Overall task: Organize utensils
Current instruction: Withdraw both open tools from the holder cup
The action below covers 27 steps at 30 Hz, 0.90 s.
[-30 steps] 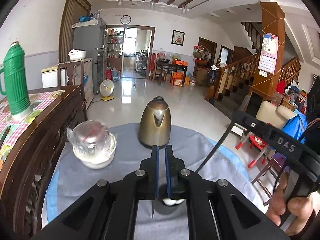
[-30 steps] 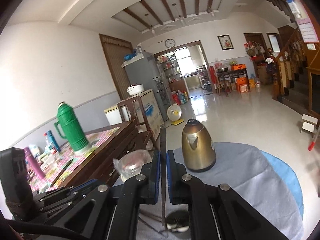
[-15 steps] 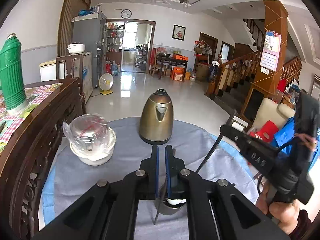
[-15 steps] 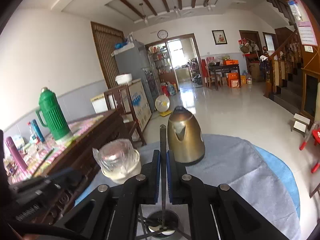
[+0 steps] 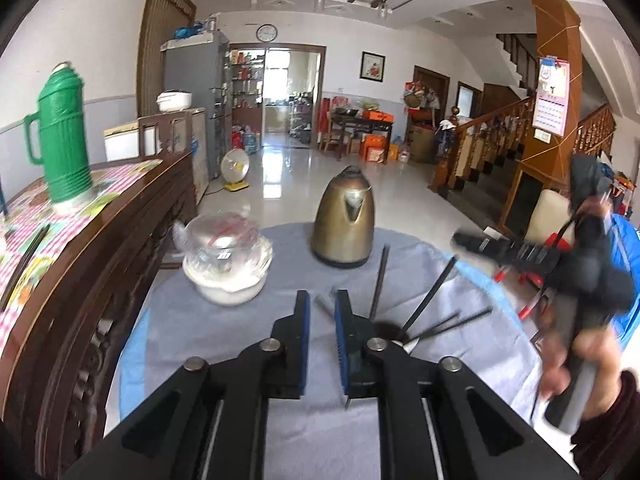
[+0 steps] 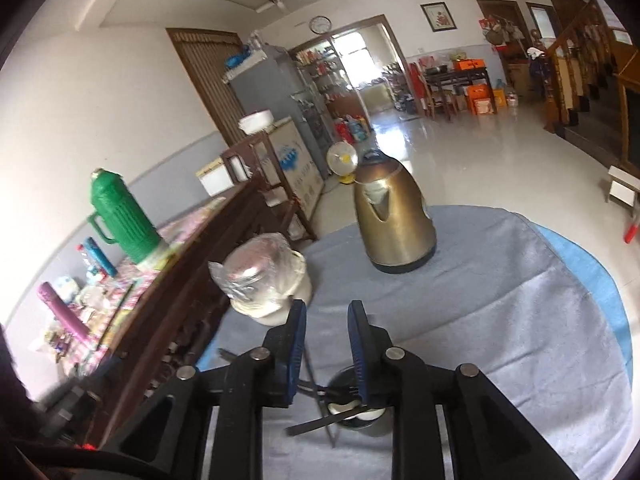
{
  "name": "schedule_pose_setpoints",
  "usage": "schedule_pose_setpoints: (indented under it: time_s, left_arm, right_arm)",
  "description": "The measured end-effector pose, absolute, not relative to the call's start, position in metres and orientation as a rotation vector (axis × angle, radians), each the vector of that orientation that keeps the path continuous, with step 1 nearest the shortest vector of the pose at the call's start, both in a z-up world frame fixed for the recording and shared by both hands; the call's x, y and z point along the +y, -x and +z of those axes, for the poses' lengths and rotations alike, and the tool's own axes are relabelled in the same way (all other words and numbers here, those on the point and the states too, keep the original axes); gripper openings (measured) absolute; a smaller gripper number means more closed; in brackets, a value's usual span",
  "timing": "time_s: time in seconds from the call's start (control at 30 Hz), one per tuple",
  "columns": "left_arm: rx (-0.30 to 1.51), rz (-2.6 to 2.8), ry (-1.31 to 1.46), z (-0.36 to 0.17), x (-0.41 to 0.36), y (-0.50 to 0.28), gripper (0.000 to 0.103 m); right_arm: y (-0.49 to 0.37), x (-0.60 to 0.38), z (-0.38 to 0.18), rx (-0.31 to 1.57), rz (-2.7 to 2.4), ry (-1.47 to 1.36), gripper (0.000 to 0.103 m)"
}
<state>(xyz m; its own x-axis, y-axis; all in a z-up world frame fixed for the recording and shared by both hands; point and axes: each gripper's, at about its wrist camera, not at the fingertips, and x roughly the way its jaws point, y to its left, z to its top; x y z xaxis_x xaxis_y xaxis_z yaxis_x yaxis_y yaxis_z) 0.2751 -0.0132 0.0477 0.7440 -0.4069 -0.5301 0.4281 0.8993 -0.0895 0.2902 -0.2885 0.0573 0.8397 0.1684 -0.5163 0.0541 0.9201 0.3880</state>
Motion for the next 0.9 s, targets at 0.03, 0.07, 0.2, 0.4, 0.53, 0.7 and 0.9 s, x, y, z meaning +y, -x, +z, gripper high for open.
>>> schedule_pose_setpoints:
  time_s: [0.03,0.07,0.2,0.4,0.53,0.7,0.9]
  left_arm:
    - [0.578,-0.449,-0.042,0.042,-0.009,-0.271,0.022]
    - [0.584,-0.443,-0.044,0.037,-0.006,-0.267,0.030]
    - [0.650,-0.421,-0.050,0.010,0.001,-0.254,0.037]
    - [0.685,-0.417,-0.071,-0.016,0.006,-0.226,0.039]
    - [0.712,-0.412,-0.058,-0.026,0.009,-0.211,0.057]
    - [0.721,-0.346,-0.099,-0.026,-0.002,-0.190,0.069]
    - [0.655,-0.222,-0.149,-0.014,-0.011,-0.160,0.080]
  right_arm:
    - [-0.286,-0.286,0.061,0.567,0.072,-0.404,0.025]
    - [-0.281,-0.284,0.064,0.559,0.082,-0.405,0.025]
    - [-0.271,-0.272,0.070,0.556,0.124,-0.422,0.066]
    - [-0.254,-0.265,0.082,0.487,0.130,-0.454,0.066]
    - [-0.216,-0.265,0.084,0.418,0.131,-0.450,0.066]
    - [-0.166,-0.252,0.060,0.446,0.078,-0.376,0.066]
    - [-0.113,-0.237,0.018,0.544,0.008,-0.267,0.066]
